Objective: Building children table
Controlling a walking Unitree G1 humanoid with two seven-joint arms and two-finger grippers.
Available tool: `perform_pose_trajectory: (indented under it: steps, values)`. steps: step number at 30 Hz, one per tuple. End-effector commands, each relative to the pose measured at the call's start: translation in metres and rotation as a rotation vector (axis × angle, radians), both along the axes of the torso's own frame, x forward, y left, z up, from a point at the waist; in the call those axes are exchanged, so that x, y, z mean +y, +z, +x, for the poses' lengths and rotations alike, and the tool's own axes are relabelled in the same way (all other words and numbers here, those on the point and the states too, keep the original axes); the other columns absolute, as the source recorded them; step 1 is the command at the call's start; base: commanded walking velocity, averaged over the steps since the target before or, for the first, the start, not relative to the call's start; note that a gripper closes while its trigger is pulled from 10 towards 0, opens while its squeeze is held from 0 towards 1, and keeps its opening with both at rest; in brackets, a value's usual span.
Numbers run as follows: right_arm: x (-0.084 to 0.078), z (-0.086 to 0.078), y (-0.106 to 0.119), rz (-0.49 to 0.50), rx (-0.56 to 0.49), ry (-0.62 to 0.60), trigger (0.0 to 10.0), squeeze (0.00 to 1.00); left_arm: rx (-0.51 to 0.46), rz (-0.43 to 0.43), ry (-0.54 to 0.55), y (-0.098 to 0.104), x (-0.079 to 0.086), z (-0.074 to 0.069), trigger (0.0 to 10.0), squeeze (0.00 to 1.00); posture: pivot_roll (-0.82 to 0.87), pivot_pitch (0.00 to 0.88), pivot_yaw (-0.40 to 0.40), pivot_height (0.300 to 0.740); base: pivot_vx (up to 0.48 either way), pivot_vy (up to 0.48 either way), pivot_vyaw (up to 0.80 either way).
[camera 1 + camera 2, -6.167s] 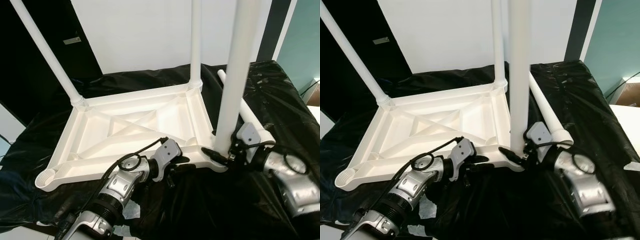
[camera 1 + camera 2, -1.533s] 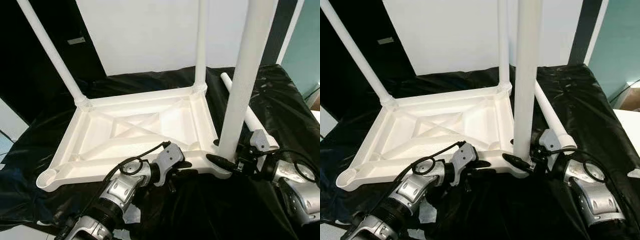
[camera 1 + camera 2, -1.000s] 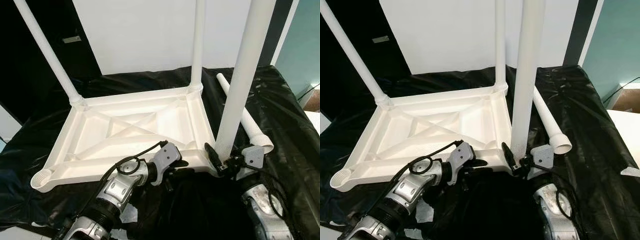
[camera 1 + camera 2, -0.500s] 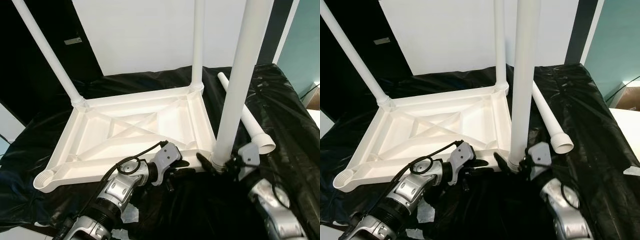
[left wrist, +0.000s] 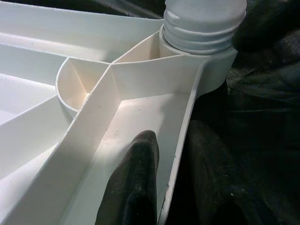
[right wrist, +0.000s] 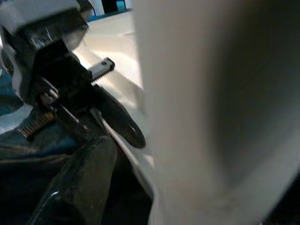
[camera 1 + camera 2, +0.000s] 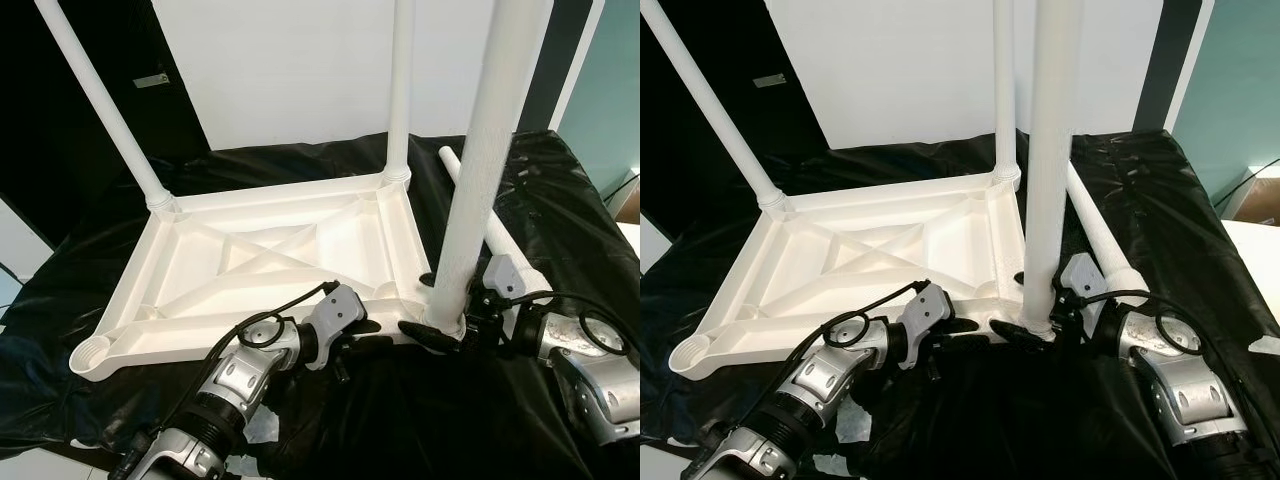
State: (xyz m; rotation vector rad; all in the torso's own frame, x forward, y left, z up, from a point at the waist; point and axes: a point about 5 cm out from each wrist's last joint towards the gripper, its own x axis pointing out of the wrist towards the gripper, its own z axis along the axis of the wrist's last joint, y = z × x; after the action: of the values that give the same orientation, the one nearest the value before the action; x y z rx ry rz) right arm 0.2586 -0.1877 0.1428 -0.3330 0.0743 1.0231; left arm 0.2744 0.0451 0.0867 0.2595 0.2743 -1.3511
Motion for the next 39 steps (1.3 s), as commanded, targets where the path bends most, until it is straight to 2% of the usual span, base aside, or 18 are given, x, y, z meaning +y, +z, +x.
perform_pose_trajectory:
  steps: [1, 2, 3, 6, 13, 15, 16, 17, 25, 28, 29, 32, 33, 34, 35, 36, 38, 39]
  values:
    - [0.004, -0.002, -0.003, -0.006, 0.026, 0.037, 3.8, 0.0, 0.12, 0.092, -0.003, -0.03, 0.008, -0.012, 10.0, 0.0, -0.06, 0.0, 0.074, 0.74, 0.0, 0.0, 0.0]
    - [0.003, -0.002, -0.005, -0.002, 0.05, 0.047, 1.3, 0.0, 0.121, 0.093, -0.002, -0.03, 0.009, -0.012, 10.0, 0.0, -0.05, 0.0, 0.071, 0.74, 0.0, 0.0, 0.0]
    - [0.003, -0.003, -0.008, 0.011, 0.083, 0.047, 0.0, 0.0, 0.123, 0.093, -0.001, -0.031, 0.01, -0.013, 10.0, 0.0, -0.05, 0.0, 0.071, 0.74, 0.0, 0.0, 0.0]
    - [0.002, -0.006, -0.014, 0.047, 0.133, 0.031, 0.0, 0.0, 0.123, 0.096, -0.001, -0.032, 0.011, -0.014, 10.0, 0.0, -0.05, 0.0, 0.073, 0.74, 0.0, 0.0, 0.0]
    - [0.016, -0.013, -0.021, 0.145, 0.125, -0.046, 0.0, 0.0, 0.121, 0.099, -0.01, -0.031, 0.009, -0.014, 10.0, 0.0, -0.06, 0.0, 0.075, 0.74, 0.0, 0.0, 0.0]
    - [0.026, -0.011, -0.019, 0.262, 0.038, -0.204, 0.0, 0.0, 0.122, 0.1, -0.012, -0.031, 0.009, -0.014, 10.0, 0.0, -0.05, 0.0, 0.075, 0.74, 0.0, 0.0, 0.0]
    - [0.026, -0.011, -0.019, 0.262, 0.038, -0.204, 0.0, 0.0, 0.122, 0.1, -0.012, -0.031, 0.009, -0.014, 10.0, 0.0, -0.05, 0.0, 0.075, 0.74, 0.0, 0.0, 0.0]
    - [0.032, -0.01, -0.017, 0.36, -0.088, -0.437, 0.0, 0.0, 0.121, 0.101, -0.015, -0.031, 0.009, -0.015, 10.0, 0.0, -0.04, 0.0, 0.074, 0.74, 0.0, 0.0, 0.0]
    - [0.029, -0.005, -0.013, 0.364, -0.221, -0.677, 0.0, 0.0, 0.126, 0.106, -0.016, -0.032, 0.011, -0.017, 10.0, 0.0, -0.04, 0.0, 0.082, 0.74, 0.0, 0.0, 0.0]
    - [0.03, -0.005, -0.012, 0.348, -0.233, -0.705, 0.0, 0.0, 0.125, 0.109, -0.014, -0.032, 0.012, -0.016, 10.0, 0.0, -0.05, 0.0, 0.079, 0.74, 0.0, 0.0, 0.0]
    - [0.03, -0.004, -0.014, 0.337, -0.224, -0.7, 6.2, 0.0, 0.123, 0.109, -0.013, -0.032, 0.012, -0.015, 10.0, 0.0, -0.04, 0.0, 0.076, 0.74, 0.0, 0.0, 0.0]
    - [0.032, -0.003, -0.015, 0.327, -0.219, -0.702, 6.2, 0.0, 0.121, 0.108, -0.011, -0.032, 0.011, -0.015, 10.0, 0.0, -0.04, 0.0, 0.076, 0.74, 0.0, 0.0, 0.0]
    - [0.035, -0.003, -0.016, 0.334, -0.198, -0.671, 10.0, 0.89, 0.12, 0.108, -0.011, -0.031, 0.011, -0.014, 10.0, 0.0, -0.05, 0.0, 0.075, 0.74, 0.0, 0.0, 0.0]
    - [0.035, -0.003, -0.016, 0.334, -0.198, -0.671, 10.0, 0.89, 0.12, 0.108, -0.011, -0.031, 0.011, -0.014, 10.0, 0.0, -0.05, 0.0, 0.075, 0.74, 0.0, 0.0, 0.0]
    - [0.038, -0.003, -0.016, 0.333, -0.185, -0.616, 10.0, 1.0, 0.119, 0.107, -0.01, -0.031, 0.011, -0.014, 10.0, 0.0, -0.05, 0.0, 0.076, 0.74, 0.0, 0.0, 0.0]
    - [0.038, -0.003, -0.016, 0.333, -0.185, -0.616, 10.0, 1.0, 0.119, 0.107, -0.01, -0.031, 0.011, -0.014, 10.0, 0.0, -0.05, 0.0, 0.076, 0.74, 0.0, 0.0, 0.0]
    - [0.037, -0.001, -0.014, 0.277, -0.186, -0.459, 10.0, 1.0, 0.118, 0.106, -0.008, -0.031, 0.011, -0.013, 10.0, 0.0, -0.05, 0.0, 0.076, 0.74, 0.0, 0.0, 0.0]
    - [0.037, -0.001, -0.014, 0.277, -0.186, -0.459, 10.0, 1.0, 0.118, 0.106, -0.008, -0.031, 0.011, -0.013, 10.0, 0.0, -0.05, 0.0, 0.076, 0.74, 0.0, 0.0, 0.0]
